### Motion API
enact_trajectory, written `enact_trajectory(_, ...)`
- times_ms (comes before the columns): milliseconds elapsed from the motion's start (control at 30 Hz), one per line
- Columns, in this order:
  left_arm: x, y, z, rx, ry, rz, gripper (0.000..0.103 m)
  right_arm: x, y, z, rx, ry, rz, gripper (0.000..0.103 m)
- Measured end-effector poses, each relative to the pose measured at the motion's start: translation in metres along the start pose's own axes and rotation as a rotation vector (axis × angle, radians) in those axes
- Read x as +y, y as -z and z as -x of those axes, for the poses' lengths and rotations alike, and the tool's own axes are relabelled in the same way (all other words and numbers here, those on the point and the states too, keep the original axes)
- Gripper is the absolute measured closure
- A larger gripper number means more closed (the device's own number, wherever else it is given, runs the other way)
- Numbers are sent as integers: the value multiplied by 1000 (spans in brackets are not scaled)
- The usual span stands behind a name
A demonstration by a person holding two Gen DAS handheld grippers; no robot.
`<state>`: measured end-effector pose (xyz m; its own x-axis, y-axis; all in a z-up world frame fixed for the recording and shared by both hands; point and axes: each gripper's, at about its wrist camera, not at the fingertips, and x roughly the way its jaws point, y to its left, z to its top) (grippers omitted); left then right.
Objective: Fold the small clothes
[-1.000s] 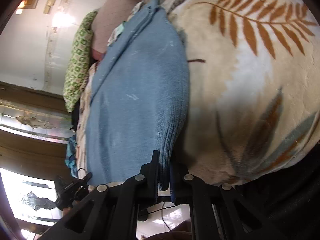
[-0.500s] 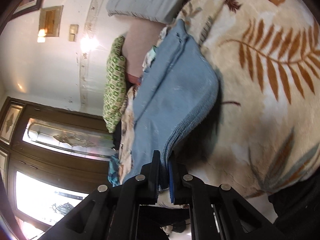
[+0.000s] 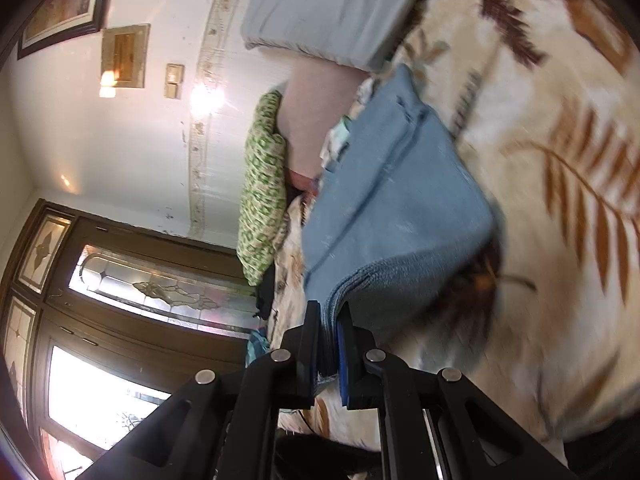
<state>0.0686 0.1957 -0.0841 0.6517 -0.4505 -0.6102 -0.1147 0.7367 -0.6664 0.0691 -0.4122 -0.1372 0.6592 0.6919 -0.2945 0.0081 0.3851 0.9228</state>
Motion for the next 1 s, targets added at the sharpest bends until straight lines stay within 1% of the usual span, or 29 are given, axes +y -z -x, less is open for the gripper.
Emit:
enact_trajectory(100,-14,-25,-8,-29,0,-26,98,12,-21,-11,-14,-18,18,95)
enact_trajectory(200,-29,-58,-20,-52,-2,-51,98,29,-51,-32,-21,-30,46,95)
enact_trajectory(267,-40,-82,-32,-77,-6,-73,101,37,-70,-45,-24,-33,63,95)
enact_trajectory(300,-45,-92,-36,-87,-8,-84,101,42,-82,-52,-32,-34,72,95)
enact_trajectory(400,-72,-139,-64,-119,-16,-116,101,55,-124,-80,-53,-43,86,95)
enact_trajectory(500,-91,-176,-99,-129,-34,-135,101,61,-167,-119,-56,-23,107,95)
enact_trajectory(567,-89,-186,-110,-133,-22,-119,101,58,-196,-149,-53,17,128,95)
enact_trajectory(633,-83,-183,-113,-149,-47,-134,101,49,-208,-166,-50,35,119,95)
enact_trajectory(700,-73,-172,-123,-102,-98,-167,100,31,-213,-183,-32,94,116,95)
enact_trajectory(800,-52,-145,-142,16,-164,-198,90,-8,-218,-207,25,173,56,95)
enact_trajectory(833,-47,-138,-149,54,-188,-203,75,-22,-217,-213,40,199,25,91)
enact_trajectory(867,-40,-130,-160,123,-208,-194,57,-37,-214,-218,59,221,-14,91)
enact_trajectory(900,-35,-125,-168,182,-205,-179,52,-47,-211,-221,72,235,-30,91)
enact_trajectory(933,-32,-122,-176,231,-187,-158,51,-52,-209,-221,73,242,-33,91)
enact_trajectory(967,-32,-121,-181,256,-166,-153,51,-56,-207,-220,74,243,-37,91)
enact_trajectory(1000,-35,-121,-184,264,-148,-156,51,-57,-205,-217,71,238,-39,91)
